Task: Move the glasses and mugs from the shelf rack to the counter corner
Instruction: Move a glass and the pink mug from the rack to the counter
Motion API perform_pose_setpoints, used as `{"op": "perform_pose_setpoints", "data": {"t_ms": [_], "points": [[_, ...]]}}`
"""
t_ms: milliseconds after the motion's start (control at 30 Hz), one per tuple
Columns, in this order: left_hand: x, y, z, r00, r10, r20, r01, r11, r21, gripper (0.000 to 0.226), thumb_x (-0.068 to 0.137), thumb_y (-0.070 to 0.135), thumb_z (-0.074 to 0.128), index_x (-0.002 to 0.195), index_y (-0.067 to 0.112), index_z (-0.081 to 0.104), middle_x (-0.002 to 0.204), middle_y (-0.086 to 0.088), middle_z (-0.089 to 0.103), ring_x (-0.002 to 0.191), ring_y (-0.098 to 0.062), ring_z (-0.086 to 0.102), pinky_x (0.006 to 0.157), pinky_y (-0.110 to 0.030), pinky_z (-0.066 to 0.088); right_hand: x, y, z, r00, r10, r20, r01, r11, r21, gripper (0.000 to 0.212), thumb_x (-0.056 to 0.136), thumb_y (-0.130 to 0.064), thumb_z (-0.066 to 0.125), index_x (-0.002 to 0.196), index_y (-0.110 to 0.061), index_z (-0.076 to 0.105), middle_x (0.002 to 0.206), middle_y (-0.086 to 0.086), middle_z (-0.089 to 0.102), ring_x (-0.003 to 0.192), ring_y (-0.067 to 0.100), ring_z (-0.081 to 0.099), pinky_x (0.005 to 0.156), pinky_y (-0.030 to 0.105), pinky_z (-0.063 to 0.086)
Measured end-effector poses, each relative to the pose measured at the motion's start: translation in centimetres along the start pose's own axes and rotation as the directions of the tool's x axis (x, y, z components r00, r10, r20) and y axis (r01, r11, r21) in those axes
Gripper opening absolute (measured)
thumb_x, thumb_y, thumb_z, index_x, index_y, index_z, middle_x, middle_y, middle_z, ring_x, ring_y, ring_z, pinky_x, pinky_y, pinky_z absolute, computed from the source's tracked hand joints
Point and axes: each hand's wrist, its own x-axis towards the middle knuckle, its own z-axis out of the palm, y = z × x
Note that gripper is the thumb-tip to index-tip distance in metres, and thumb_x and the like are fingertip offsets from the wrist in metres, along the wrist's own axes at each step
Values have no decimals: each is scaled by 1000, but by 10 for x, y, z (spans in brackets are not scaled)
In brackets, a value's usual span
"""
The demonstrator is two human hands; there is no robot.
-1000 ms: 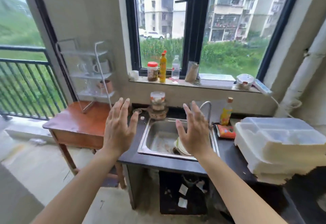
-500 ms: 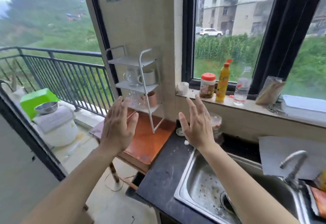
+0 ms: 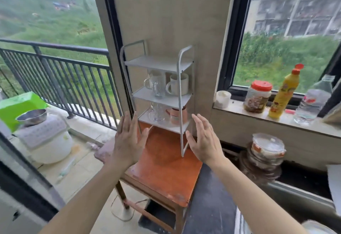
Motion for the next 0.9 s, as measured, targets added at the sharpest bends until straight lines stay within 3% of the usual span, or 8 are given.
{"op": "perform_pose_setpoints", "data": {"t_ms": [233,467,567,700,800,900], "points": [[81,-79,27,981,45,190,-15,988,-155,69,101,48,42,158,16,18,166,-7,17,154,-23,6,124,-40,7,54,-51,78,951,292,104,-293,956,-2,48,97,-39,52,141,-23,46,136,-1,51,117,25,58,90,37,48],[136,-114,68,954,4,301,77,963,-257,68,101,44,46,157,13,22,164,-7,24,151,-24,13,120,-36,10,85,-52,126,851,476,219,-497,867,46,56,96,-38,54,147,-24,37,132,3,57,118,22,57,100,31,41],[150,-119,88,912,-47,406,184,935,-304,68,102,44,43,158,13,19,164,-6,23,152,-24,10,121,-39,11,93,-44,140,822,521,230,-549,832,76,58,96,-33,55,149,-22,34,126,7,60,116,23,56,93,25,37],[172,-122,109,887,-89,453,248,919,-307,67,102,43,44,157,11,22,161,-10,28,150,-32,16,121,-45,17,115,-42,158,794,540,281,-593,788,163,56,96,-25,52,147,-27,28,109,9,64,88,25,59,79,30,47],[191,-121,125,885,-103,454,268,910,-315,64,101,44,46,153,10,30,156,-11,36,144,-31,29,116,-45,28,138,-40,173,796,550,252,-599,777,196,49,98,-19,48,145,-21,33,136,4,54,93,20,58,77,29,44],[207,-115,142,868,-142,477,344,863,-370,60,101,47,45,147,9,38,148,-11,46,131,-29,48,104,-37,39,158,-30,184,783,591,193,-620,767,166,25,96,-12,45,121,-16,51,126,7,51,102,25,59,81,37,51]]}}
